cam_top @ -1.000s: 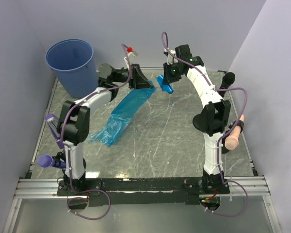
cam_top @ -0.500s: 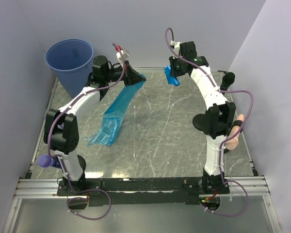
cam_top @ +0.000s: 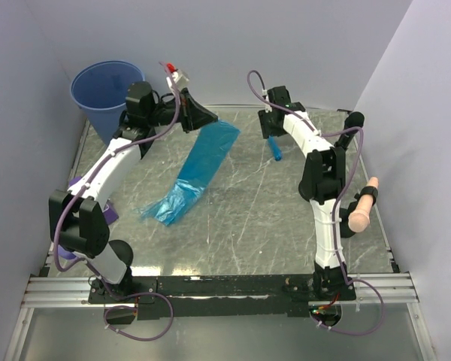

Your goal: Put the trash bags into the trash bin

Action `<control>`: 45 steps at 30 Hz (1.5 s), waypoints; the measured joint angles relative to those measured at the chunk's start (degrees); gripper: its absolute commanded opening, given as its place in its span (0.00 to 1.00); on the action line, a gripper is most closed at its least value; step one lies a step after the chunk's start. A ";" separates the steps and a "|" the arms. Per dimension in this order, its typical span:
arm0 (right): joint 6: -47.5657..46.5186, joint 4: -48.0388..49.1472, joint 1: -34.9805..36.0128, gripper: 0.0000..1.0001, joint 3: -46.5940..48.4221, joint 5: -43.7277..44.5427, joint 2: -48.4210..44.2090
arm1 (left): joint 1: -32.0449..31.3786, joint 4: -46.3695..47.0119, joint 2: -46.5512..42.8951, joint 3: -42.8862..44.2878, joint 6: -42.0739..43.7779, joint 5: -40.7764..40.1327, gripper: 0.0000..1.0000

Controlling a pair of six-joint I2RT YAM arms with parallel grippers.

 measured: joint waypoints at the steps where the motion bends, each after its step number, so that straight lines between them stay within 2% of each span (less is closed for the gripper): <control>1: -0.35 0.20 0.00 0.64 -0.20 -1.53 -0.46 | 0.50 1.09 -0.20 -0.28 -1.42 -0.02 0.09; 6: -2.82 0.55 -0.02 0.69 -5.55 -10.97 -8.37 | 3.26 4.94 -0.24 -0.72 -7.10 -0.85 0.01; 9: -4.52 0.63 -0.28 0.78 -8.76 -19.47 -15.91 | 4.15 6.01 -0.11 0.35 -8.33 -1.27 0.03; 10: -5.18 1.33 -0.33 0.79 -10.58 -22.75 -18.99 | 4.17 6.10 0.07 0.92 -8.50 -1.27 0.09; 12: -6.38 2.73 -0.28 0.78 -14.69 -27.69 -24.87 | 4.11 5.46 0.37 1.75 -8.02 -1.66 0.36; 13: -7.06 3.26 -0.07 0.77 -17.09 -29.44 -27.87 | 4.11 3.63 0.57 2.38 -7.15 -2.43 0.40; 15: -7.78 3.50 0.39 0.77 -19.96 -31.17 -31.41 | 4.04 -2.78 0.92 3.19 -3.13 -5.46 0.43; 19: -8.98 4.26 0.98 0.77 -25.68 -31.78 -33.68 | 4.00 -15.19 1.07 0.92 7.19 -11.56 0.50; 24: -10.91 2.84 1.03 0.77 -32.63 -30.62 -34.58 | 4.04 -32.52 -1.81 -12.46 22.01 -21.22 0.53; 29: -11.58 2.10 1.09 0.77 -35.69 -30.29 -39.56 | 4.04 -46.38 -1.46 -15.98 32.17 -29.09 0.51; 34: -11.78 2.62 1.73 0.77 -36.92 -30.38 -43.47 | 4.70 -49.83 1.90 -15.96 35.34 -33.31 0.51; 39: -12.00 2.40 2.49 0.77 -38.49 -30.64 -43.91 | 5.25 -51.78 6.69 -15.93 36.96 -33.83 0.50; 45: -12.48 2.27 2.60 0.77 -38.69 -30.71 -43.91 | 5.25 -52.24 10.03 -15.93 38.10 -33.77 0.40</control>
